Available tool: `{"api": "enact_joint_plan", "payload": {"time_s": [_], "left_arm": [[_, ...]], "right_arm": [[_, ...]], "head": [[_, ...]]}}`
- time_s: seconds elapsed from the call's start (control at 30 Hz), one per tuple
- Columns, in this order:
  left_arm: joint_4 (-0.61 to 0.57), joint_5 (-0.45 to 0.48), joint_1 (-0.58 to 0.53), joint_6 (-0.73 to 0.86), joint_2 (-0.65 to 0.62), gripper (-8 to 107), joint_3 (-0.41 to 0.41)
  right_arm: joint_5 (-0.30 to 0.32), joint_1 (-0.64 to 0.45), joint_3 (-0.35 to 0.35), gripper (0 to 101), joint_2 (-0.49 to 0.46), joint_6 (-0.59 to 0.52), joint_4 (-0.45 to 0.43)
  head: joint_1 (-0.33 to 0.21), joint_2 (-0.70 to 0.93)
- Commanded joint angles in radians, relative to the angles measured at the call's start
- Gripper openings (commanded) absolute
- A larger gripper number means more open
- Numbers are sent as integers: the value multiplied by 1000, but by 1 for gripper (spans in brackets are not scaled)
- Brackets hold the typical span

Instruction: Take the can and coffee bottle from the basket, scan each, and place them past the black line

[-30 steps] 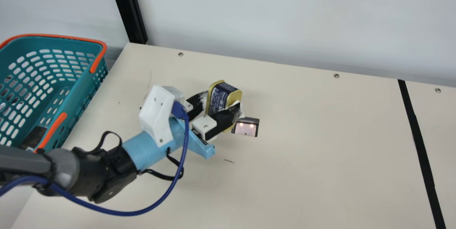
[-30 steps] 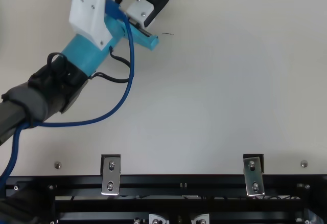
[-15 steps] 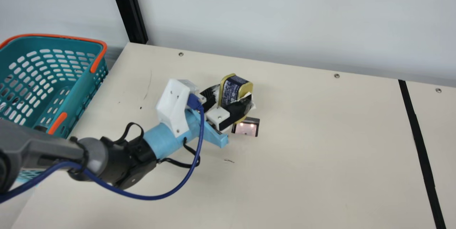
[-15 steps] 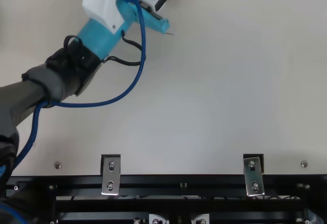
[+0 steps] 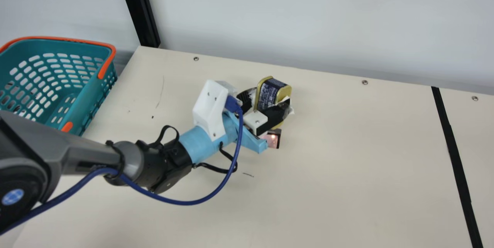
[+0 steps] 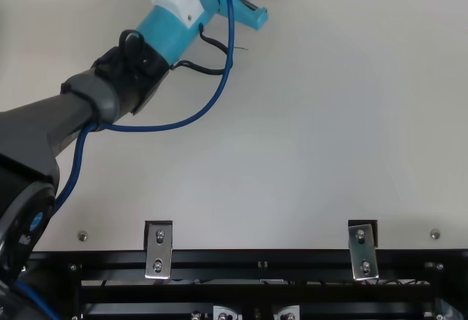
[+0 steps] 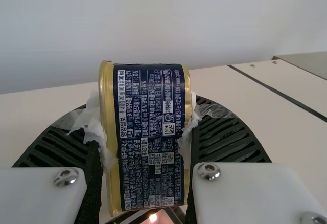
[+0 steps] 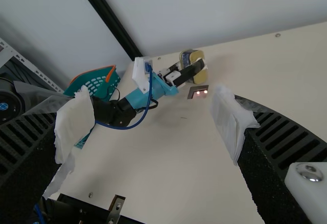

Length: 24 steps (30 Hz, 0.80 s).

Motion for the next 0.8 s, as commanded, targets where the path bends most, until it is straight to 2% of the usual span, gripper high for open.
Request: {"api": "enact_joint_plan", "payload": {"time_s": [0.0,0.77], "left_arm": [[2,6,-1,-2,4,10,-12],[7,38,-12,14,-35,10,-21]], "right_arm": [[0,0,0,101,0,0,0],[0,0,0,101,0,0,0]], "head": [[-2,-1],[-2,-1]]}}
